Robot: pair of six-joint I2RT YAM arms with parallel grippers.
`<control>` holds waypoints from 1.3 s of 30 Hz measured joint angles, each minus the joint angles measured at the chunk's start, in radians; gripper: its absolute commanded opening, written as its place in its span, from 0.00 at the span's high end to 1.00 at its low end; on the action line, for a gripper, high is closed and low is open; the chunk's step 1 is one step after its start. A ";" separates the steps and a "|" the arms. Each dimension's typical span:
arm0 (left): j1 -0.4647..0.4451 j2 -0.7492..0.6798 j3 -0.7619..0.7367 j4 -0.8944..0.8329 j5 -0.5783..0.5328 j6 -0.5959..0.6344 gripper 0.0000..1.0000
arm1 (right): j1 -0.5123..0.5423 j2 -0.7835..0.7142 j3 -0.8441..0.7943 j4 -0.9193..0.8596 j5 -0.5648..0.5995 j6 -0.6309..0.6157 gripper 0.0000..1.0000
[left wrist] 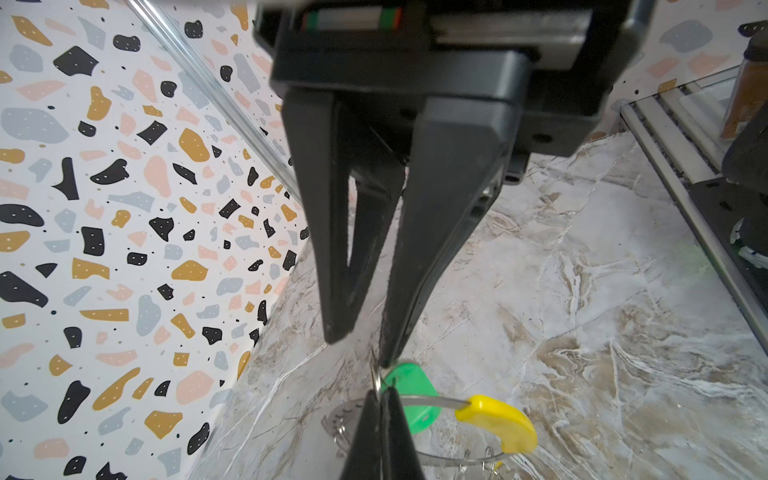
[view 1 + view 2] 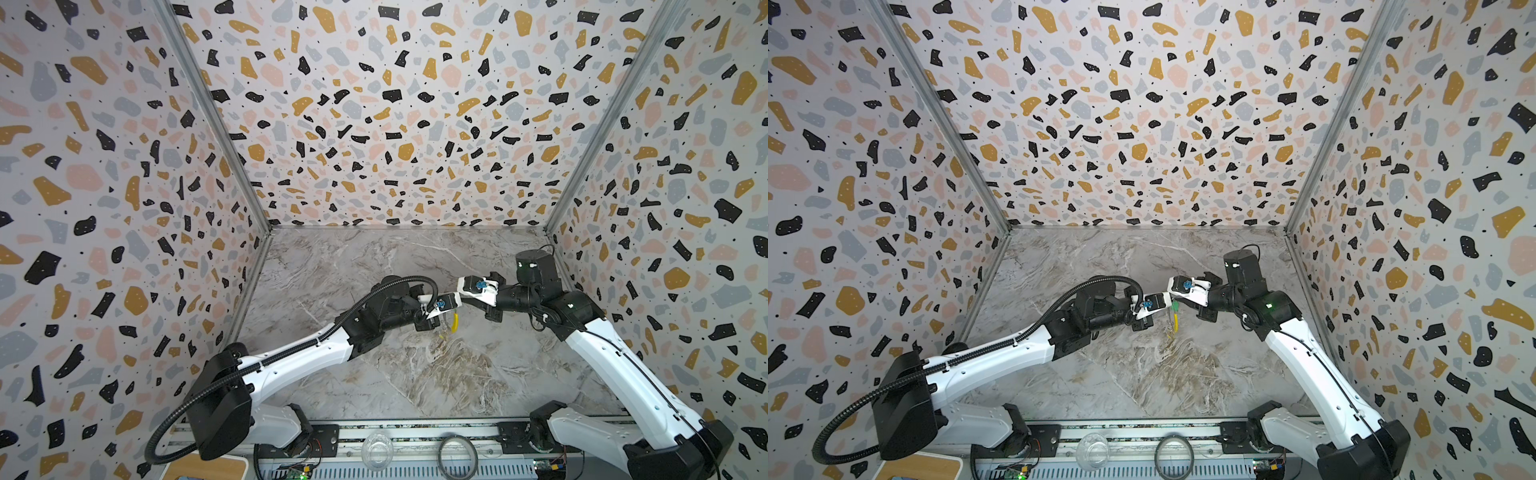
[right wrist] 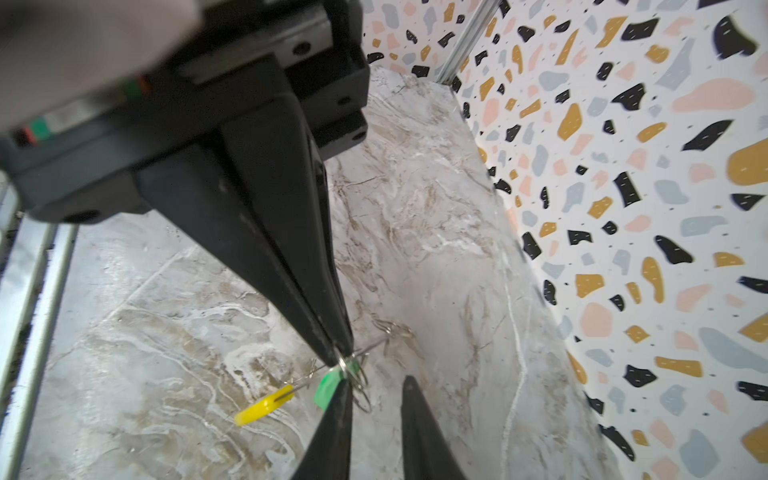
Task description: Remove the keys from the keyring
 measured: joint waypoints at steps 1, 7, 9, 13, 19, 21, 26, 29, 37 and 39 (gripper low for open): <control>0.008 0.000 0.000 0.005 0.005 -0.013 1.00 | 0.001 -0.010 0.000 0.007 0.006 -0.001 0.71; 0.043 0.000 -0.003 0.016 0.034 -0.070 1.00 | -0.014 -0.074 -0.029 0.048 0.032 0.004 0.69; 0.046 -0.002 -0.009 0.027 0.047 -0.087 1.00 | -0.022 -0.098 -0.066 0.069 0.036 0.021 0.69; 0.050 -0.004 -0.018 0.045 0.071 -0.116 1.00 | -0.025 -0.114 -0.141 0.101 0.037 0.068 0.67; 0.054 -0.004 -0.020 0.070 0.082 -0.147 1.00 | -0.026 -0.097 -0.213 0.158 0.007 0.163 0.64; 0.054 -0.005 -0.025 0.084 0.085 -0.158 1.00 | -0.026 -0.095 -0.221 0.177 -0.008 0.191 0.62; 0.054 -0.006 -0.043 0.122 0.085 -0.191 1.00 | -0.026 -0.094 -0.229 0.244 -0.049 0.256 0.60; 0.054 -0.006 -0.051 0.141 0.085 -0.206 1.00 | -0.026 -0.092 -0.240 0.288 -0.067 0.295 0.60; 0.054 -0.006 -0.053 0.172 0.085 -0.228 1.00 | -0.026 -0.035 -0.240 0.365 -0.067 0.380 0.66; 0.054 -0.006 -0.053 0.177 0.085 -0.229 1.00 | -0.026 -0.022 -0.240 0.377 -0.063 0.393 0.70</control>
